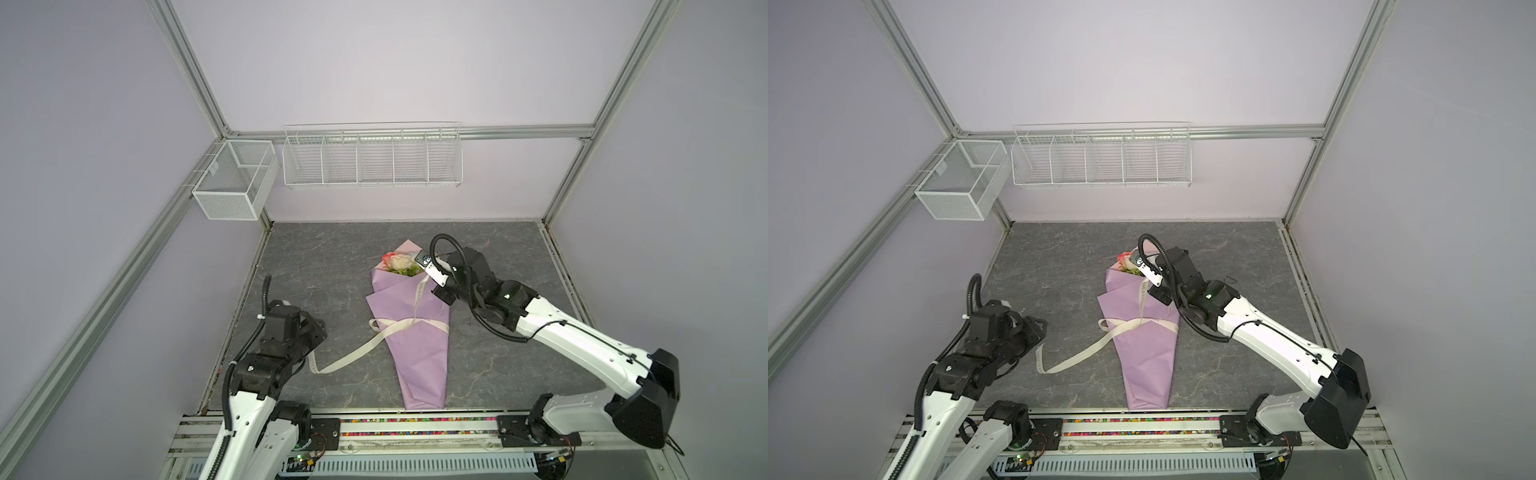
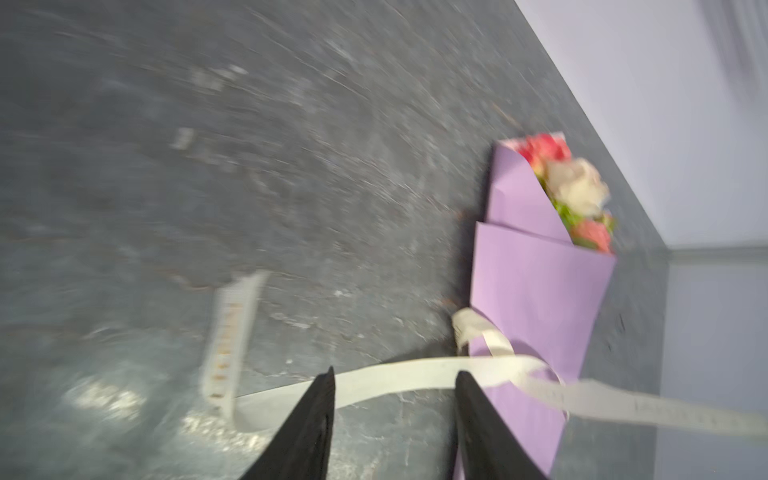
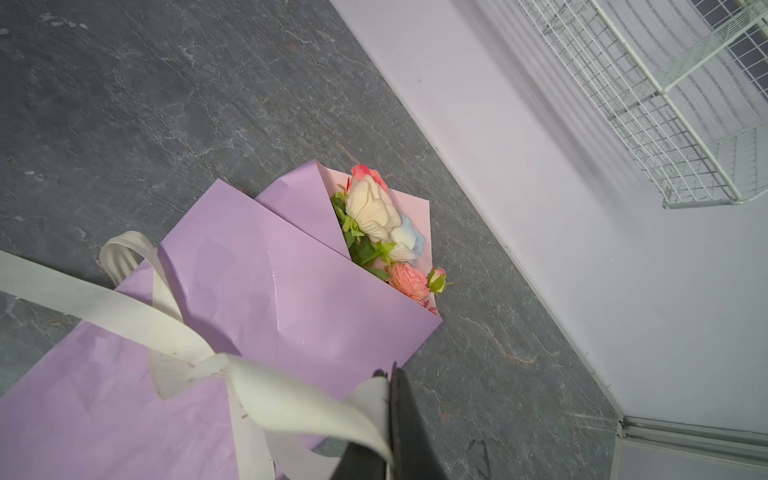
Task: Tie the bouquet of fake flowers
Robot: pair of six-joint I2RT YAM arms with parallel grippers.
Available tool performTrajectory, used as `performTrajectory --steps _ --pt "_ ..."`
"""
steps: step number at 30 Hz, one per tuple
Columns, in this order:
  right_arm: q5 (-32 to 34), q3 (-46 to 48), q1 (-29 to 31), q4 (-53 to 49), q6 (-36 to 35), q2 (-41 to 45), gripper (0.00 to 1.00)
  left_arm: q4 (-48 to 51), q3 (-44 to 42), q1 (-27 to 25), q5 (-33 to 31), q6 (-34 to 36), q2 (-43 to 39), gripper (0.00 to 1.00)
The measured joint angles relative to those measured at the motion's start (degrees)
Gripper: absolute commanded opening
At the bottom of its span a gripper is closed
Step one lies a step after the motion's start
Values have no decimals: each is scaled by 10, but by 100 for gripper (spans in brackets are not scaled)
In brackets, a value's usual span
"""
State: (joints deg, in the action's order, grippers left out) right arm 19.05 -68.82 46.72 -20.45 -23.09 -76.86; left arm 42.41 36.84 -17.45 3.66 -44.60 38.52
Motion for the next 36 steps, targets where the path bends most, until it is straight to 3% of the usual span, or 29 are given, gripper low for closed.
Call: performTrajectory --steps 4,8,17,25,36 --pt "-5 17 -1 1 8 4 9 -111 -5 -158 4 64 104 46" --pt "-7 36 -1 -3 21 7 9 -175 23 -237 5 148 222 46" --pt "-8 69 -2 -7 51 41 10 -201 97 -276 4 270 370 51" --pt "-9 81 -5 -7 67 46 9 -190 149 -296 -17 321 465 54" --pt "-9 86 -10 -7 73 57 10 -129 186 -299 -37 353 529 51"
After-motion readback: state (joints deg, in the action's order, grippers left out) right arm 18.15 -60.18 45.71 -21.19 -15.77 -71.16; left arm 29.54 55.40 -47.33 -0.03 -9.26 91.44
